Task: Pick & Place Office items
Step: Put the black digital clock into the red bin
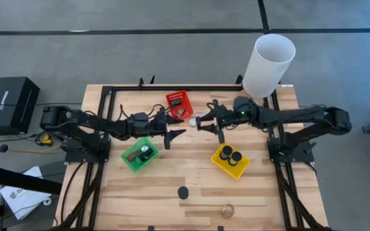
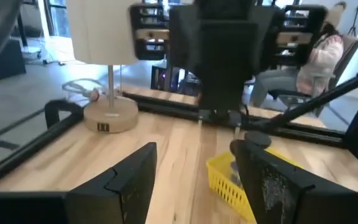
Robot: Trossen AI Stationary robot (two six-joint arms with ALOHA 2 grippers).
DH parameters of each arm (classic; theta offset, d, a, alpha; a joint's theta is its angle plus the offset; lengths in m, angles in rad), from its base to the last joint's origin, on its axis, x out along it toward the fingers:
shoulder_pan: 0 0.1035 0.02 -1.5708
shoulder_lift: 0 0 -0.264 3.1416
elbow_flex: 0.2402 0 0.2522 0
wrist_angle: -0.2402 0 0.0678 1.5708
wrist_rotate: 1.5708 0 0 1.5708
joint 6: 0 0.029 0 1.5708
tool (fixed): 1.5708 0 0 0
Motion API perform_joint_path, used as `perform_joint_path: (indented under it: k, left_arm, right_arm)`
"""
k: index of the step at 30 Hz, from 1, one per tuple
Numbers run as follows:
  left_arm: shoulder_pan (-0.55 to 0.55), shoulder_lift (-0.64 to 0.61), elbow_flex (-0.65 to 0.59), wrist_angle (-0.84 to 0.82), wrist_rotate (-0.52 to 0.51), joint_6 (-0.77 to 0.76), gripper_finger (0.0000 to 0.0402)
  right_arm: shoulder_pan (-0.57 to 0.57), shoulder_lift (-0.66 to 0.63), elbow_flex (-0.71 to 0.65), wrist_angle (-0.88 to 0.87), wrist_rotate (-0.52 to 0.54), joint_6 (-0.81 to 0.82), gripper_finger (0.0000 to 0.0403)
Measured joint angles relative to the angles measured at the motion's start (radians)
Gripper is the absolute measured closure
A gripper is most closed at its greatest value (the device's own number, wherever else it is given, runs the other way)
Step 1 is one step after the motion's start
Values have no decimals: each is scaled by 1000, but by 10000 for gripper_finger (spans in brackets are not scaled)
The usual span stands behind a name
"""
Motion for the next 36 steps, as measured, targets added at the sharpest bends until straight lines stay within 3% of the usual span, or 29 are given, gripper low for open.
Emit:
perform_joint_path:
  k: [7,13,18,27,36]
  left_arm:
    - [4,98,40,75,3,0,188]
    - [29,161,103,82,-18,16,188]
    - [40,173,119,86,-26,34,179]
    - [39,173,126,146,2,147,130]
    - [25,173,155,147,6,195,128]
  right_arm:
    - [-46,52,0,148,2,-34,252]
    - [-68,51,0,148,3,-22,251]
    - [-69,53,0,141,2,-21,250]
    - [-59,53,0,138,2,-14,250]
    - [-54,53,0,137,4,-13,250]
